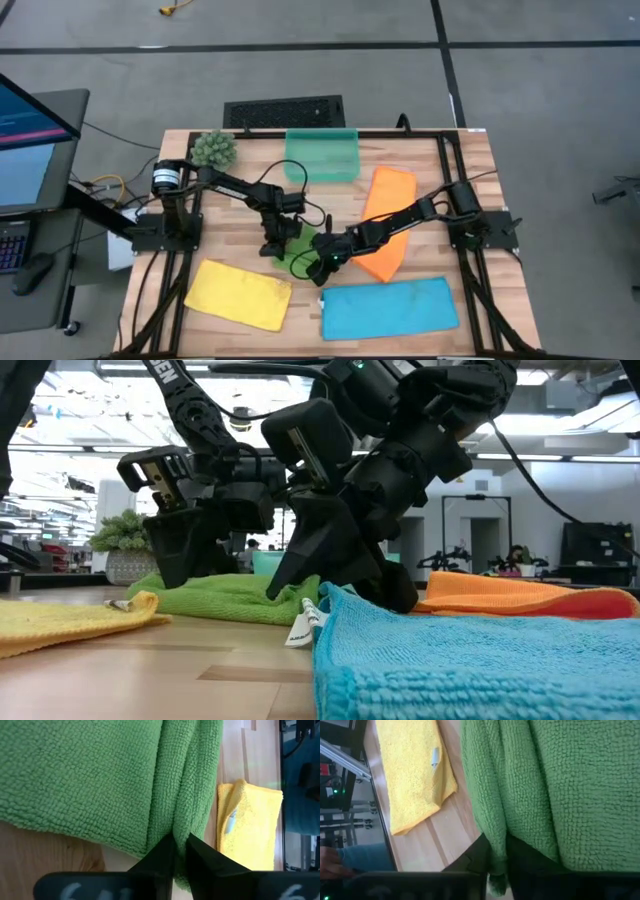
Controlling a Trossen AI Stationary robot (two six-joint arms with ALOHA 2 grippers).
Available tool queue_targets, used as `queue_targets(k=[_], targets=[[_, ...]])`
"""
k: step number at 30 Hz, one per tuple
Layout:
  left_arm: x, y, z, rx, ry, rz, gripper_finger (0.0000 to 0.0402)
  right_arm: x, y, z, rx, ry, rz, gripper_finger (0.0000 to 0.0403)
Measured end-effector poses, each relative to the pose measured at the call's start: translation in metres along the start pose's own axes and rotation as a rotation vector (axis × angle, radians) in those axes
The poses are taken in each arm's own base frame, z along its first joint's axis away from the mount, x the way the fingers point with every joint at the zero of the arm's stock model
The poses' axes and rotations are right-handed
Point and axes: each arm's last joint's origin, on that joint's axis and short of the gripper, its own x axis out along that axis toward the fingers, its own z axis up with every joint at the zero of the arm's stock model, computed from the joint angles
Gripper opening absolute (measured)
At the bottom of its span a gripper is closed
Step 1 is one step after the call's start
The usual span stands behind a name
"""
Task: Roll microfiber towels into tight, uniform cylinder then place into a basket
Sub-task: Roll the green towel
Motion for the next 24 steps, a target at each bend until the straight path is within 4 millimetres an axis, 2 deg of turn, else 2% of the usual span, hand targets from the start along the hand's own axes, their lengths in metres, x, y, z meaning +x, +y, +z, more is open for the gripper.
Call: queue_targets(k=[8,12,17,24], targets=[[-0.002,-0.001,0.001,-0.027,0.001,-0.016,0.0100,0.000,0.001,0.000,0.024,0.004,0.016,0.0175],[-0.008,-0.003,0.012,-0.024,0.004,0.030,0.0111,0.000,0.001,0.000,0.053,0.004,0.017,0.0199],[-0.024,-0.008,0.028,0.035,0.054,0.153,0.0108,0.000,0.000,0.000,0.064,0.009,0.006,0.0180],[-0.037,-0.015,0.038,0.093,0.100,0.190,0.0107,0.000,-0.002,-0.002,0.107,0.021,-0.008,0.0090]])
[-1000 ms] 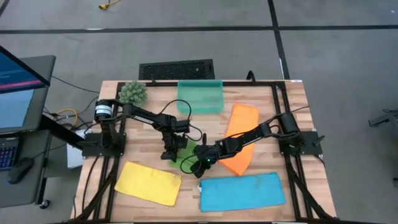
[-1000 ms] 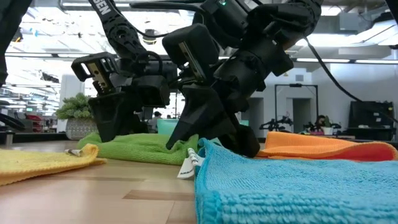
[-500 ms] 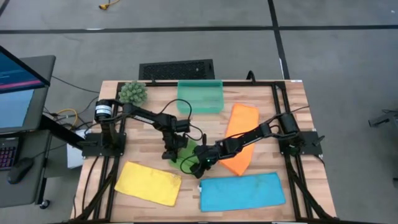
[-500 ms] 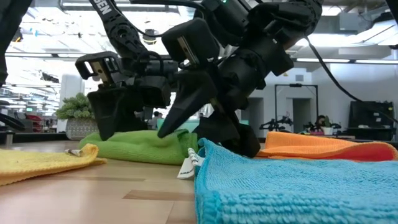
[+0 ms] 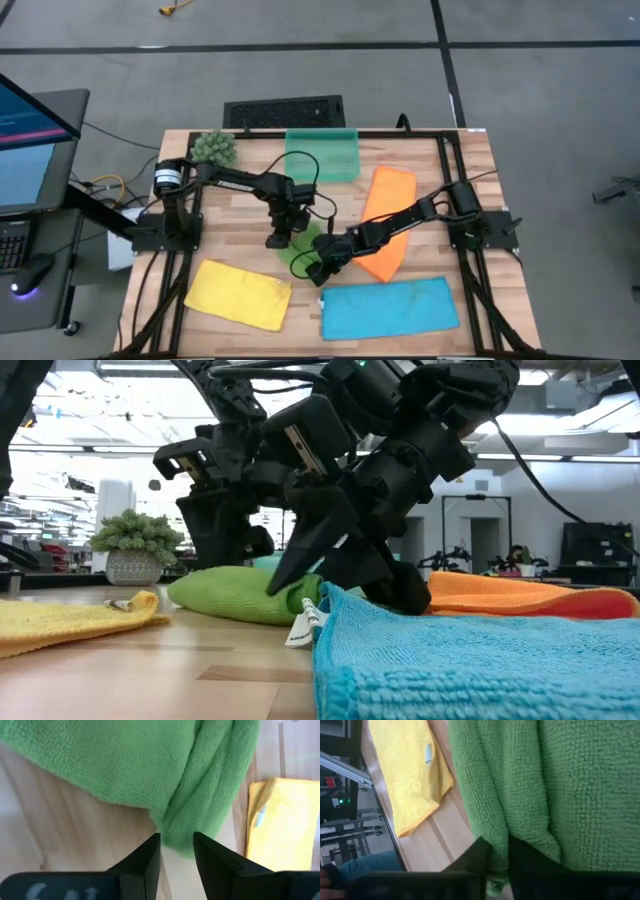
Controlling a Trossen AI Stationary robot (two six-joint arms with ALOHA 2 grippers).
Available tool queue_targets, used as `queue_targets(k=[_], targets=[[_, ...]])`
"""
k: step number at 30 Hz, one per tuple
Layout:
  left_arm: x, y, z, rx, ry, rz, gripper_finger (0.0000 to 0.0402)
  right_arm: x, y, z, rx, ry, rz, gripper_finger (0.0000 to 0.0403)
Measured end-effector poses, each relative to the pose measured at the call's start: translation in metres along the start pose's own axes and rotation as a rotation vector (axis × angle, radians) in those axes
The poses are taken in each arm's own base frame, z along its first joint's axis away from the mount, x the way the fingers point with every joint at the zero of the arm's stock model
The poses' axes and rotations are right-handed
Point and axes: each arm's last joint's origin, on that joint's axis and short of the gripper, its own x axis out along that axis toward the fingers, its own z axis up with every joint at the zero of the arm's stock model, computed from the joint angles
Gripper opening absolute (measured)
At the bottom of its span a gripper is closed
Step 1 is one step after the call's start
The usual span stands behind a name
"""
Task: Roll microfiber towels into tight, uniform cylinder then place into a basket
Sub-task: Roll the green towel
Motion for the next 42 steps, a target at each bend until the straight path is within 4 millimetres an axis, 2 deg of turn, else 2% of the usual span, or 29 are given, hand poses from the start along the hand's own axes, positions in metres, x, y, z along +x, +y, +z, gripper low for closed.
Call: queue_targets(k=[6,10,15,18,21,27,30,34,42], targets=[[-0.019,0.000,-0.005,0.011,0.031,-0.015,0.0107,0.000,0.000,-0.001,0.039,0.020,0.004,0.0015],[-0.045,-0.008,-0.015,0.042,-0.010,-0.001,0.0107,0.000,0.000,0.000,0.072,0.021,0.006,0.0020],[-0.079,-0.033,-0.026,0.138,-0.151,0.059,0.0107,0.000,-0.001,0.000,0.084,0.020,0.006,0.0039],[-0.084,-0.052,-0.032,0.236,-0.245,0.082,0.0106,0.000,-0.001,0.001,0.085,0.019,0.008,0.0029],[-0.072,-0.067,-0.040,0.325,-0.291,0.088,0.0106,-0.001,-0.001,0.001,0.086,0.020,0.010,0.0019],[-0.021,-0.079,-0.053,0.391,-0.353,0.103,0.0106,-0.001,-0.002,0.003,0.092,0.030,0.016,0.0031],[-0.004,-0.080,-0.054,0.414,-0.412,0.163,0.0106,-0.001,-0.002,0.003,0.092,0.033,0.017,0.0029],[0.006,-0.083,-0.052,0.417,-0.452,0.109,0.0106,-0.001,-0.001,0.003,0.088,0.045,0.025,0.0019],[0.045,-0.071,-0.046,0.412,-0.327,0.079,0.0075,-0.001,-0.002,0.004,0.090,0.048,0.028,0.0027]])
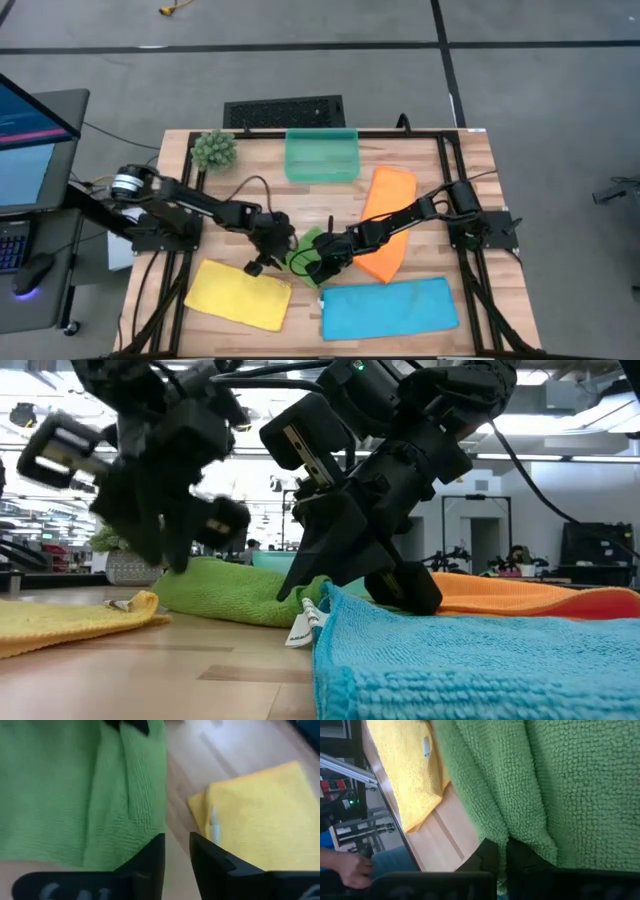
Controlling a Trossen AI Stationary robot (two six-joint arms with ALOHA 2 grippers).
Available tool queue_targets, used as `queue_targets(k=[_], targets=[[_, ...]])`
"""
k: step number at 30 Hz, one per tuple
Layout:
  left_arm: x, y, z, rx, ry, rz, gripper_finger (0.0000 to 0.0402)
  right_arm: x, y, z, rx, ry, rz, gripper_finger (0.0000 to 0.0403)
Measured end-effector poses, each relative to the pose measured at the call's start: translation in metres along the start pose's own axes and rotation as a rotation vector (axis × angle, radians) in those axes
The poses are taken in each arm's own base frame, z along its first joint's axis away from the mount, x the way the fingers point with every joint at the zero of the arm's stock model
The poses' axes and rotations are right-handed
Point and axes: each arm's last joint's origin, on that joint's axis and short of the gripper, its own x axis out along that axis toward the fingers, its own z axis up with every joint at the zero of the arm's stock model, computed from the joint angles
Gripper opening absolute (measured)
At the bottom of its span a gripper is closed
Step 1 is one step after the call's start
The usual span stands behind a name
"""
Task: Roll microfiber towels into tight, uniform cylinder then place into a basket
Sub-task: Roll the green towel
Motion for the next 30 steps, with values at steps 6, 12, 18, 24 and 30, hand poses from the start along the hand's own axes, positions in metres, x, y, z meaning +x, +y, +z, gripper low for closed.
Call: queue_targets(k=[6,12,18,24,30], targets=[[0.015,0.012,-0.002,-0.028,0.052,0.064,0.0055,-0.001,0.000,0.001,-0.030,0.026,0.013,0.0018],[0.012,0.014,0.005,-0.028,0.008,0.088,0.0052,-0.001,0.000,0.000,-0.042,0.036,0.012,0.0033],[0.010,0.009,0.005,-0.075,0.043,-0.042,0.0051,-0.001,-0.002,-0.001,-0.044,0.061,-0.001,0.0017],[-0.003,0.004,0.008,-0.051,0.062,0.000,0.0051,-0.001,-0.002,-0.001,-0.041,0.065,-0.007,0.0026],[-0.017,0.003,0.021,0.023,-0.025,0.086,0.0051,-0.001,-0.003,-0.001,-0.038,0.066,-0.010,0.0019]])
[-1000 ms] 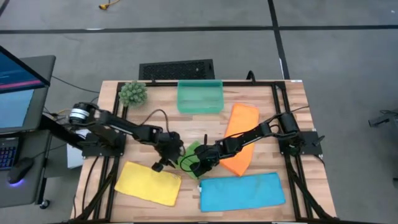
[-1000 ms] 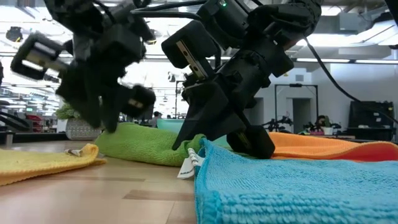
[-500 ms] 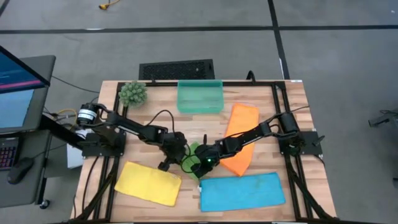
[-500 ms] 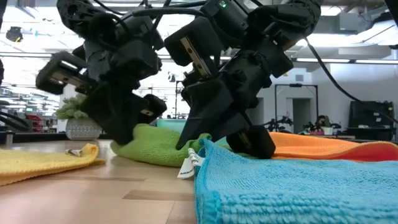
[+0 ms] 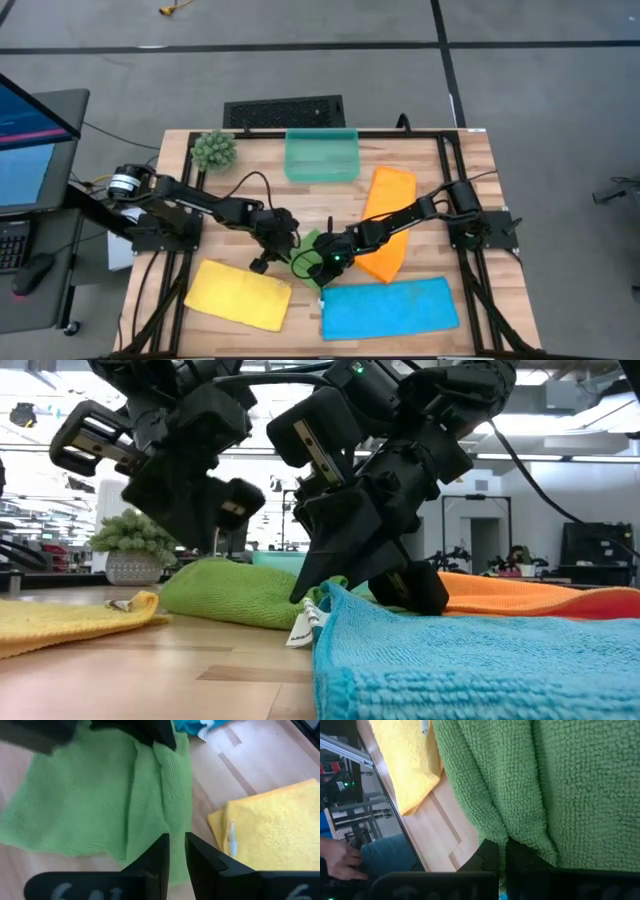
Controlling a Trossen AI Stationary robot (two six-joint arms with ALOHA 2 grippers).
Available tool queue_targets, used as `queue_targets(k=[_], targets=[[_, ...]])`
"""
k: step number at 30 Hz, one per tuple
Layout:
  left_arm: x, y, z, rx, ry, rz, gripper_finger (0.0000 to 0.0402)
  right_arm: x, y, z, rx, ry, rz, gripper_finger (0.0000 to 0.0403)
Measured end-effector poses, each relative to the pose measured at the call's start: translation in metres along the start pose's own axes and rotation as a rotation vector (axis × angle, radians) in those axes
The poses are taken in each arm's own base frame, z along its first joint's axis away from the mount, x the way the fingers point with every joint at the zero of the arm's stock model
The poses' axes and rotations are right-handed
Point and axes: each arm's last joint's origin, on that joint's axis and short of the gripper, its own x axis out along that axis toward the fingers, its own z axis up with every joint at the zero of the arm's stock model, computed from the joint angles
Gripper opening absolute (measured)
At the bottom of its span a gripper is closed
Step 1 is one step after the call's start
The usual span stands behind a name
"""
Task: Roll microfiber towels into tight, uniform cylinder then place into a basket
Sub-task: Roll the green towel
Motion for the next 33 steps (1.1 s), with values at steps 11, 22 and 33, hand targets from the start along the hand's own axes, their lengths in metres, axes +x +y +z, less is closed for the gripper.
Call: queue_targets(k=[11,22,33], targets=[[0.034,0.010,-0.010,-0.028,0.020,0.014,0.0051,0.000,0.000,0.000,0.001,-0.005,0.009,0.0021],[0.041,0.015,-0.011,-0.068,0.018,0.059,0.0051,0.000,0.002,0.001,-0.010,-0.014,0.018,0.0077],[0.040,0.013,-0.016,-0.105,0.069,0.037,0.0051,-0.012,0.015,-0.004,-0.042,-0.063,0.039,0.0145]])
